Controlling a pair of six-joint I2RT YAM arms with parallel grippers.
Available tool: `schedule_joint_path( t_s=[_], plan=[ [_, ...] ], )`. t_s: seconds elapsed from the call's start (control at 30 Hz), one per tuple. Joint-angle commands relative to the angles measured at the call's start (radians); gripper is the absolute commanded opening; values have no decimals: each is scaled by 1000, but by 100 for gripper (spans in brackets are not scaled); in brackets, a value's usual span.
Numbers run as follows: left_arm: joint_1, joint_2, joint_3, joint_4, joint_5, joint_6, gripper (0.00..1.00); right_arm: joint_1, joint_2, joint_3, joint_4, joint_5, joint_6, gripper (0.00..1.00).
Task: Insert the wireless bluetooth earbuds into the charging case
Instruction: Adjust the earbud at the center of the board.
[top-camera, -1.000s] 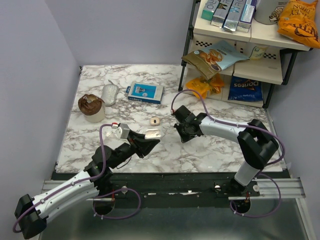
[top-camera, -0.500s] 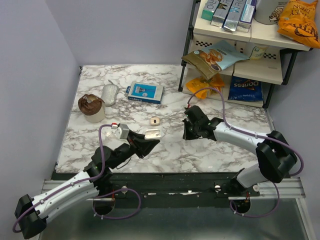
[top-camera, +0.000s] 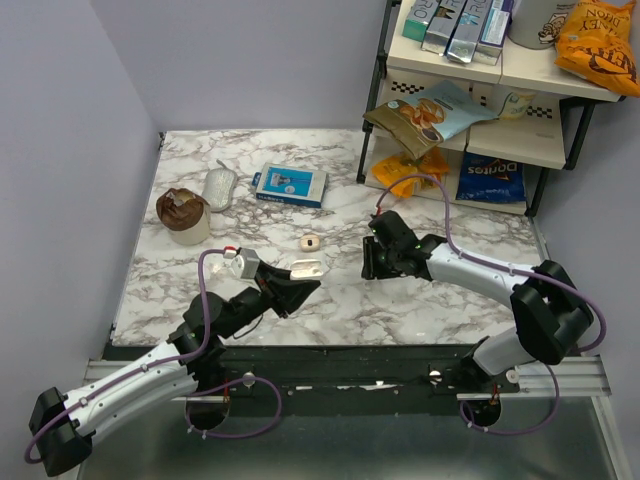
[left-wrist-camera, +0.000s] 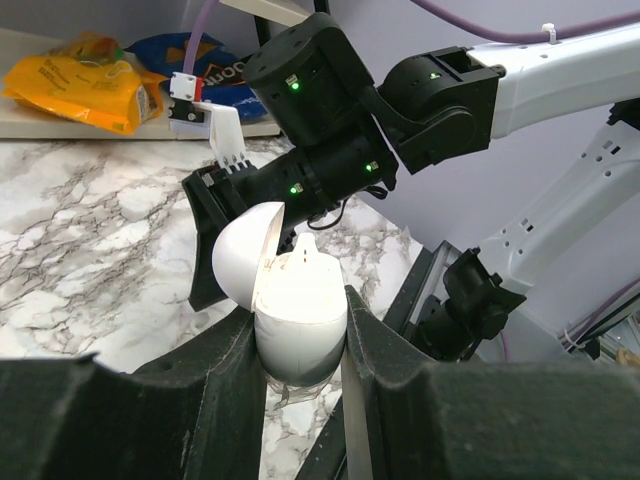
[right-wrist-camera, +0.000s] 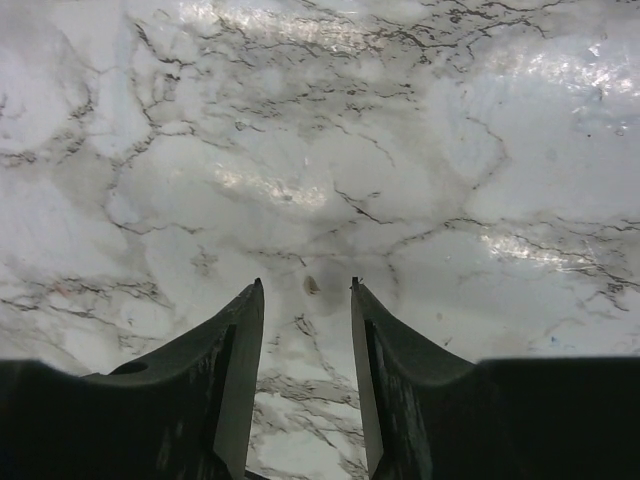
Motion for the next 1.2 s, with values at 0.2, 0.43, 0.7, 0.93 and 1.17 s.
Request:
schedule_joint_path(
  t_s=[0.2,0.43,0.7,0.93,1.17],
  plan=[
    [-10,10,9,28,-18,2,0,-3,72,75,-98,19,-168,49],
    [-13,12,13,20,-19,5,0,-3,141,107,-103,8,-205,49],
    [-15,13,12,13,-24,9,0,-4,164,82,-78,-39,-208,45],
    [-16,16,14,16,-25,11,0,-1,145,41,-52,-99,-190,41],
    [-18,23,6,31,-21,2,0,-3,142,-7,-16,-93,-151,17]
  ],
)
